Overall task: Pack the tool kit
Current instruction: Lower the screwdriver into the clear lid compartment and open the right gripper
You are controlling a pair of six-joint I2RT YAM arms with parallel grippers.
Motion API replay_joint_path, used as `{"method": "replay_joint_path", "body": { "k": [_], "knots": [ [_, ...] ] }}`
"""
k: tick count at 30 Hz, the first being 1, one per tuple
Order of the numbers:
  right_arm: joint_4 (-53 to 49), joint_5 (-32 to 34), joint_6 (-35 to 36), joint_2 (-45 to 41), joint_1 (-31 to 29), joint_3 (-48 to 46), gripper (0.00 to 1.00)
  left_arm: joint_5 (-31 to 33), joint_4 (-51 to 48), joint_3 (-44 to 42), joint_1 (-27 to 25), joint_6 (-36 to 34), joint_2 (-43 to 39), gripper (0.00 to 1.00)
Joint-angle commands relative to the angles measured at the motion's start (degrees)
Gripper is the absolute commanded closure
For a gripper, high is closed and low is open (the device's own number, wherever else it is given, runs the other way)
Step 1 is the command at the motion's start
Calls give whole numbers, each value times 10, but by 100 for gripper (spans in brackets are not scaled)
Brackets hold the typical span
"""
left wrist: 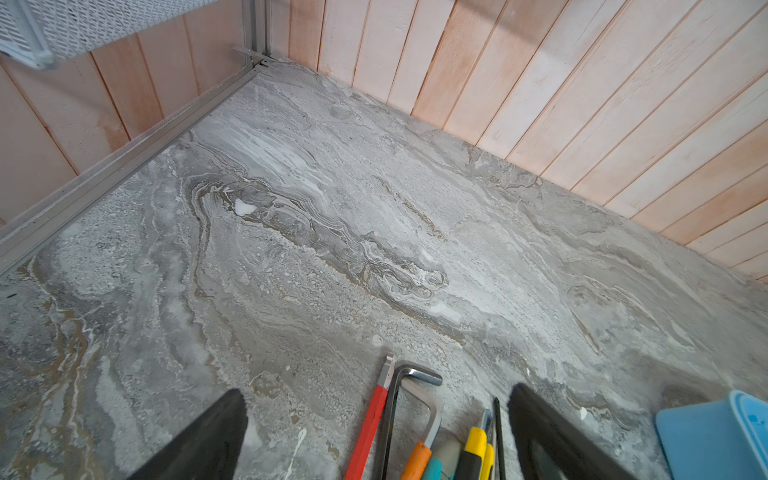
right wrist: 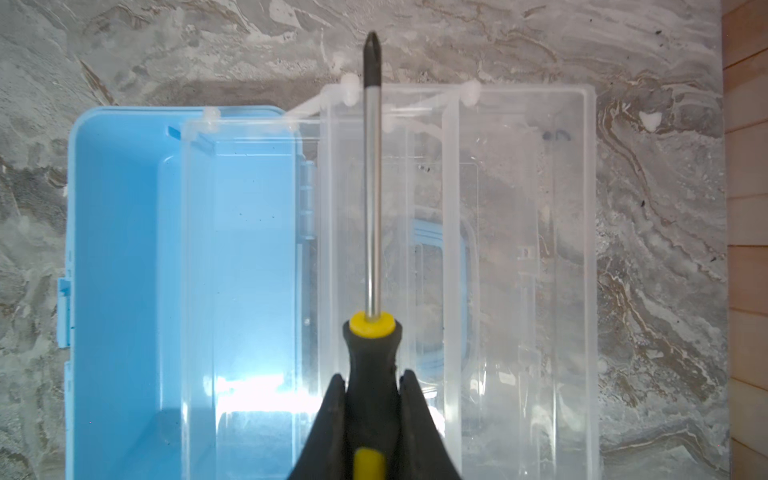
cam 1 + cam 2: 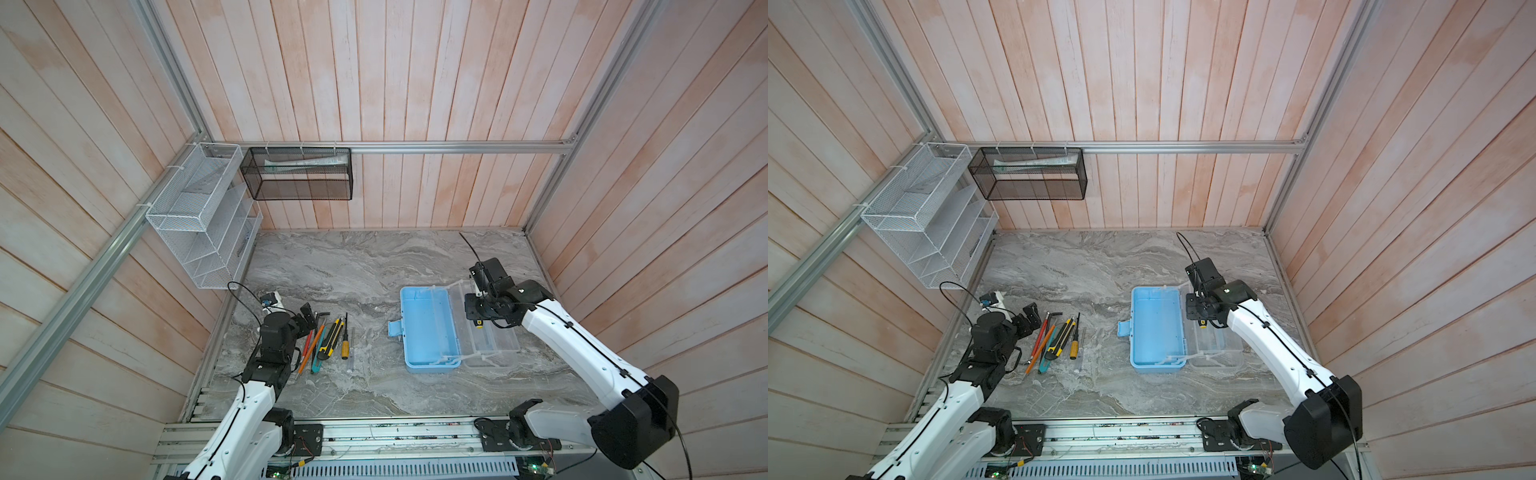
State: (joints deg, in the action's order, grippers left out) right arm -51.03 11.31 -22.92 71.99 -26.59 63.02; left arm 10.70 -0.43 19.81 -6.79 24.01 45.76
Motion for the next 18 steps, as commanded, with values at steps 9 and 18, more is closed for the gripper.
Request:
{"method": "replay_joint_path", "body": {
  "k": [9, 18],
  "knots": [
    [27, -16, -18, -5, 4, -59, 100, -6, 7, -4, 2, -5, 0, 0],
    [9, 4, -12, -3, 4, -41, 72, -6, 8, -3, 3, -5, 3, 0]
  ]
}}
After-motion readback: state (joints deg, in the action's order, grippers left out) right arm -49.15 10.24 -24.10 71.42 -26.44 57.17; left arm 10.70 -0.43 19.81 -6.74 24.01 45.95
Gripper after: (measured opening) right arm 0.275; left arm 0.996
